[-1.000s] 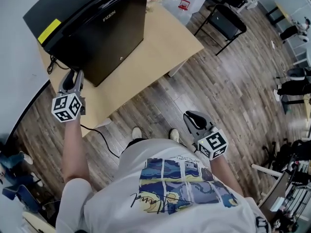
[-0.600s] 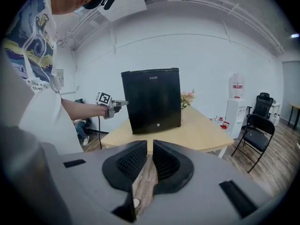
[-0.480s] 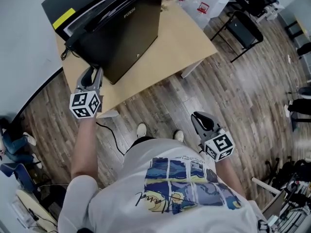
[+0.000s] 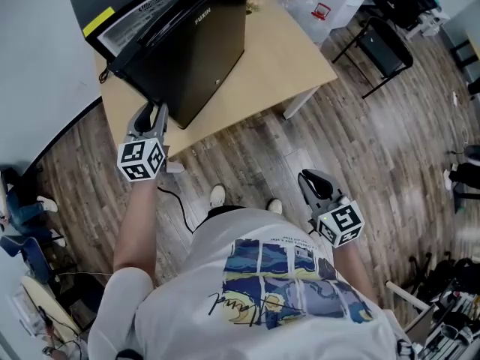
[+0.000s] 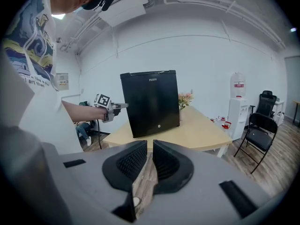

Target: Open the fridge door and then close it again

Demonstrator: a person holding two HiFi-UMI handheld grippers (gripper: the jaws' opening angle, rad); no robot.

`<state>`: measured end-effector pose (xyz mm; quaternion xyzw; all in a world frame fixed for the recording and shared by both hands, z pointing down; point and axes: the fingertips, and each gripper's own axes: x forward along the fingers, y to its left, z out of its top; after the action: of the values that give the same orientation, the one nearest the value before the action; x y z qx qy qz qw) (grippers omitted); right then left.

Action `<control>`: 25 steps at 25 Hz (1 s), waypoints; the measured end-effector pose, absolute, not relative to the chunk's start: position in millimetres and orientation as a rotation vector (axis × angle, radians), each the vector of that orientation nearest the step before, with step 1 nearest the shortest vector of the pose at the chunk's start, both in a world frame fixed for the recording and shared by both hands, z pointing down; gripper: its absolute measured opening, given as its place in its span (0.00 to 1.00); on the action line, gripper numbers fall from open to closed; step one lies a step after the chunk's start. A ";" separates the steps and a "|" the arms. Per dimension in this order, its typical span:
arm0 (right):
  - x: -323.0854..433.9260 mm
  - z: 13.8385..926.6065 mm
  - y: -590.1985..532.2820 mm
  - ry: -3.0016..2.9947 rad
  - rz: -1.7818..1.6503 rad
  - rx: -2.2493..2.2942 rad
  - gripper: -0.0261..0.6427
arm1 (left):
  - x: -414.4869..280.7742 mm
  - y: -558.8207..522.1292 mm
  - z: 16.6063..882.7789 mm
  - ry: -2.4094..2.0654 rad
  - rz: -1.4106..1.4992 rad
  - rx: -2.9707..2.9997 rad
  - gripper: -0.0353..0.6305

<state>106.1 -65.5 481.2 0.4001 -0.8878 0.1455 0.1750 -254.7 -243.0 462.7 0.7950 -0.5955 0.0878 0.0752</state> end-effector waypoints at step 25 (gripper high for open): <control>166.6 483.1 -55.9 -2.602 0.380 1.030 0.10 | -164.7 -192.9 461.4 -1.901 0.285 2.290 0.25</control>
<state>166.6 -55.9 483.1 0.3600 -0.9099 0.1327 0.1580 -164.7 -192.9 461.4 0.7637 -0.6339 0.0952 0.0759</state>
